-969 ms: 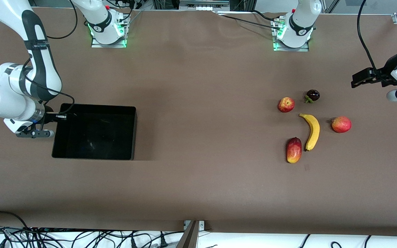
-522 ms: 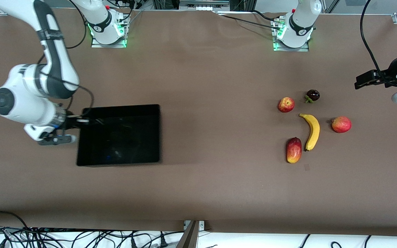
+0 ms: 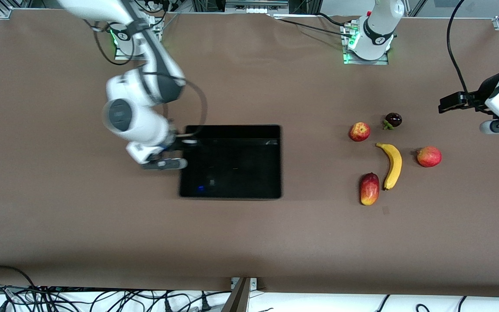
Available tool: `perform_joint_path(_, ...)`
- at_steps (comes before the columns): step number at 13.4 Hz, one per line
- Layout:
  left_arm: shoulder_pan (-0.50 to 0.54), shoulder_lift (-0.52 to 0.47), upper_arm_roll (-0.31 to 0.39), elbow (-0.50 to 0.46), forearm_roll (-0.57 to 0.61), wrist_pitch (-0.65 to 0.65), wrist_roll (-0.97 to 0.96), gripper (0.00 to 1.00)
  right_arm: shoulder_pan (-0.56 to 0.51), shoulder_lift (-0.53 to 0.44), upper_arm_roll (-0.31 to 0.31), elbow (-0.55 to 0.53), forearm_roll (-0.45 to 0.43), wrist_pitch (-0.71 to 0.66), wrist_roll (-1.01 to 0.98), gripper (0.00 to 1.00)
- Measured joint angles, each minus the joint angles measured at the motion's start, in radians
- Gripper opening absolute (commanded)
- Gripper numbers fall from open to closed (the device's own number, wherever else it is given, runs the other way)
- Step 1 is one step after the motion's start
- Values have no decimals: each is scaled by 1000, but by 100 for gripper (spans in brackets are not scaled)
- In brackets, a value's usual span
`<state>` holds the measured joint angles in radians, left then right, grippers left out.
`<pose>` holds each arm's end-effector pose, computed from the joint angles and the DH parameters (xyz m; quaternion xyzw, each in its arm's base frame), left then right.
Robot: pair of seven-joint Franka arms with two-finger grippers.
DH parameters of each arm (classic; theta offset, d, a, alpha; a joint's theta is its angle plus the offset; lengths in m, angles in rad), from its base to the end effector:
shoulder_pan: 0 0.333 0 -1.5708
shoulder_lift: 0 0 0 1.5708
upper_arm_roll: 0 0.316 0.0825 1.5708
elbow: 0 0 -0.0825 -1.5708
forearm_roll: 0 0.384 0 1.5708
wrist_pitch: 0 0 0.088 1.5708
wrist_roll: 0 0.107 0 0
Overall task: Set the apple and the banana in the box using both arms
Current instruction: 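Push the black box toward the fruit with the right gripper while the left gripper reaches, then grasp the small red apple with the left gripper while the right gripper withdraws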
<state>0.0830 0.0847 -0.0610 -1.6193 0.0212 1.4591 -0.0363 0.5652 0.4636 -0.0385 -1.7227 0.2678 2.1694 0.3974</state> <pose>0.5597 0.0160 0.5466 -0.9921 -0.0286 0.1220 0.0089 0.5669 0.3443 0.3171 -0.9948 0.0099 0.0520 0.0870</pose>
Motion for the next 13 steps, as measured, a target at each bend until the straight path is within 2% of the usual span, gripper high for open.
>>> perform_joint_path(2, 2, 23, -9, -56, 0, 45, 0, 100, 87, 63, 0, 55, 1, 38, 110, 0)
perform_joint_path(5, 4, 62, -16, -159, 0, 187, 0, 100, 183, 155, 0, 120, 1, 95, 203, 0)
perform_joint_path(9, 10, 109, -49, -362, 0, 498, 0, 100, 235, 225, -2, 157, 1, 142, 253, 0)
perform_joint_path(13, 10, 119, -115, -494, 0, 646, -23, 100, 266, 245, -5, 163, -3, 166, 257, 0)
